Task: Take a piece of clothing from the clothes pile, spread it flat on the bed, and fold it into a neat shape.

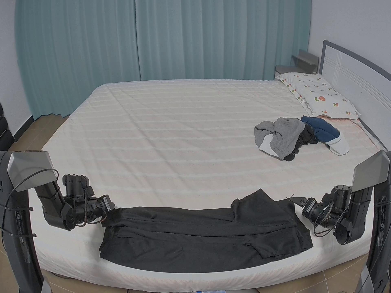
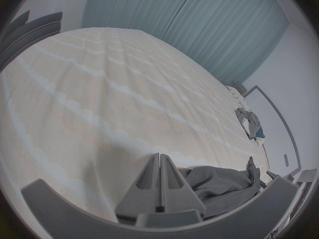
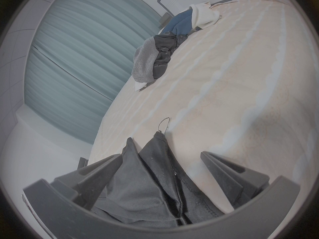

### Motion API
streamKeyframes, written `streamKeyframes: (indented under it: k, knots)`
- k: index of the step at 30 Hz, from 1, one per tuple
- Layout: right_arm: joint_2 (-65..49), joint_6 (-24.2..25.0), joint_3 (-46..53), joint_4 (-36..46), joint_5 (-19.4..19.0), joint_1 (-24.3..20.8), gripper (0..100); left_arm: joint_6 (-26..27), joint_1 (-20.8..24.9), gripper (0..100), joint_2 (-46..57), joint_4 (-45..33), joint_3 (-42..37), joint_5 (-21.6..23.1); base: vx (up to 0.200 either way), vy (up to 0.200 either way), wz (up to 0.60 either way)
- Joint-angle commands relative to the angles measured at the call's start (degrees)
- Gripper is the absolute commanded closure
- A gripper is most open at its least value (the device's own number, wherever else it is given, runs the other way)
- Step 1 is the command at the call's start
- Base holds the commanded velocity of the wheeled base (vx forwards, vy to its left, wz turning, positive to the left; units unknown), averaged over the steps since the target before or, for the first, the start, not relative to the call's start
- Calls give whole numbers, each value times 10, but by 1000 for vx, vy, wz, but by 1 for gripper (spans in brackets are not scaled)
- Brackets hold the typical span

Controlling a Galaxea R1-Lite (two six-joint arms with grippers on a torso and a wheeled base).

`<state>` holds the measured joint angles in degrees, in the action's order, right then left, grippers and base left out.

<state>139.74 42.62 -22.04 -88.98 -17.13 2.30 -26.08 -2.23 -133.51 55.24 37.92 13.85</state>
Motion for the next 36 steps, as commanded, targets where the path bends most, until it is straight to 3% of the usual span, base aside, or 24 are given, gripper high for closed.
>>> streamKeyframes:
  k: [1, 9, 14, 19, 35, 36]
  knots:
    - [-3, 1, -5, -1, 0, 0, 0, -2, -4, 100, 10, 0, 0, -2, 0, 0, 0]
    - [-15, -1, -47, 26, 11, 0, 0, -4, -8, 100, 45, 0, 0, -12, 0, 0, 0]
    - [-41, 0, -104, 118, 10, 0, 0, -16, -8, 100, 45, 8, -21, -15, 0, 0, 0]
    - [-46, 5, -110, 179, 9, -23, 0, -64, -9, 100, 40, 9, -24, -25, 0, 0, 0]
    - [-5, 4, -140, 184, 11, -31, 0, -69, -15, 100, 23, 20, -29, -31, 0, 0, 0]
    - [-3, 4, -141, 184, 12, -31, 100, -69, -15, 100, 20, 24, -29, -32, 0, 0, 0]
